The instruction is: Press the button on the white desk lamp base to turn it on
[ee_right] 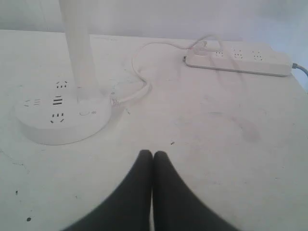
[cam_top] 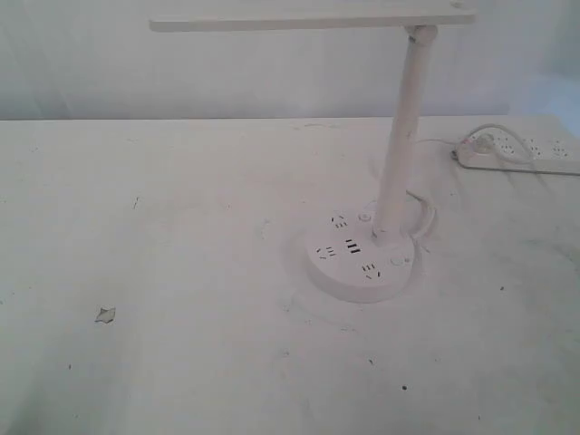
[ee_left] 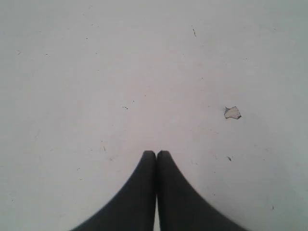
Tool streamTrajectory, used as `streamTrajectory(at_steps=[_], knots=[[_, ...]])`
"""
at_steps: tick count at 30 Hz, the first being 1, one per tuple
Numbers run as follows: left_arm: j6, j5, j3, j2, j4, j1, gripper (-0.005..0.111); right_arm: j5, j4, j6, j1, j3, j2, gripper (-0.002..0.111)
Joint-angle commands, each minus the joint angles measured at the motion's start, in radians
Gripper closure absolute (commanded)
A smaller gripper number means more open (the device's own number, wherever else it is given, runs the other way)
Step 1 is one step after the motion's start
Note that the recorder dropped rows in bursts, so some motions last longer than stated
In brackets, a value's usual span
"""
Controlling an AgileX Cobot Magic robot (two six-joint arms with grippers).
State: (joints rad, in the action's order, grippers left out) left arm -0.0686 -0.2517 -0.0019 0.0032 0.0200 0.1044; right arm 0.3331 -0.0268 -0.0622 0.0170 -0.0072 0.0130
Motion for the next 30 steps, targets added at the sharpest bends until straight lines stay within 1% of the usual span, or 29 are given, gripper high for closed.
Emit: streamTrajectory(at_steps=[1,16,18,24,30], knots=[[-0.001,-0.002,0.002,-0.003,0.000,-0.008,0.107,-0.004,-0.008,-0.003,0.004,0.007,0.001,0.108],[-0.001,-0.002,0.002,-0.003,0.000,-0.008,0.107,-0.018,-0.019,-0.001,0.004,0.007,0.001,0.108],[-0.001,-0.002,0.002,-0.003,0.000,-0.008,0.107,-0.055,-0.026,0.014,0.004,0.007,0.001,0.108],[-0.001,-0.002,0.002,-0.003,0.000,-0.008,0.107,-0.270,-0.026,0.025,0.004,0.007,0.001,0.108],[-0.001,-0.002,0.002,-0.003,0.000,-0.008,0.107,-0.393,-0.024,0.023,0.004,0.007,0.001,0.108]])
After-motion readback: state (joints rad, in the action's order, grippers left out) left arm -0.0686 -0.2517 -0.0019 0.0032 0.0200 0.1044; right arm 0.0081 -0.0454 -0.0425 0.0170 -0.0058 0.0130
